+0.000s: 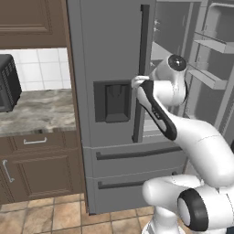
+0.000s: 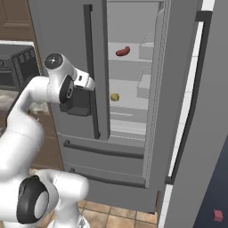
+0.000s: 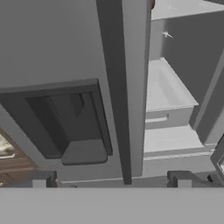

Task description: Retrieve the sausage and cheese from the fridge and place them on the cutting board on the counter.

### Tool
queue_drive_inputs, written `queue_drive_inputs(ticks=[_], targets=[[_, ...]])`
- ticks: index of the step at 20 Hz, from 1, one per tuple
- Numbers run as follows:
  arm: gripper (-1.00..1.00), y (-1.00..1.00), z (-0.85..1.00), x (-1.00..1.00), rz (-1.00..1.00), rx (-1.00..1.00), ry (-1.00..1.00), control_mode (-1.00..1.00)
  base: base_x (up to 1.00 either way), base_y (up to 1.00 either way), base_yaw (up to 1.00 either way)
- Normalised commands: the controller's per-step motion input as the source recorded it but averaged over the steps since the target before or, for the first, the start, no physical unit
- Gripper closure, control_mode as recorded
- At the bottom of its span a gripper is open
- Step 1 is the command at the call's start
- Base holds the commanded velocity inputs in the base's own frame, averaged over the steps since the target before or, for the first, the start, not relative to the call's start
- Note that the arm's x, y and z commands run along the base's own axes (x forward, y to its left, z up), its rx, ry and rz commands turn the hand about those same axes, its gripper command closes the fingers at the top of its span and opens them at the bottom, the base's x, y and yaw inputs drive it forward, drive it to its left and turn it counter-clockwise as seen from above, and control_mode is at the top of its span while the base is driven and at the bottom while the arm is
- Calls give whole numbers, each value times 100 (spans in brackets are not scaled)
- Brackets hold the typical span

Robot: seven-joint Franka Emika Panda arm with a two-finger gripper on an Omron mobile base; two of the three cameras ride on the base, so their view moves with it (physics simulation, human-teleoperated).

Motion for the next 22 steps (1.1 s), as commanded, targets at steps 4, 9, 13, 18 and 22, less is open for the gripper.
queue_drive_inputs(ticks=[4, 9, 13, 18, 22], targets=[[-100, 0, 0, 68, -2, 0, 0, -100, 0, 0, 0], [-100, 0, 0, 70, -2, 0, 0, -100, 0, 0, 0], [-100, -6, 0, 65, -4, 0, -9, -100, 0, 0, 0], [-100, -1, 0, 53, -3, 0, -20, -100, 0, 0, 0], [-100, -1, 0, 41, -2, 0, -20, -100, 0, 0, 0]])
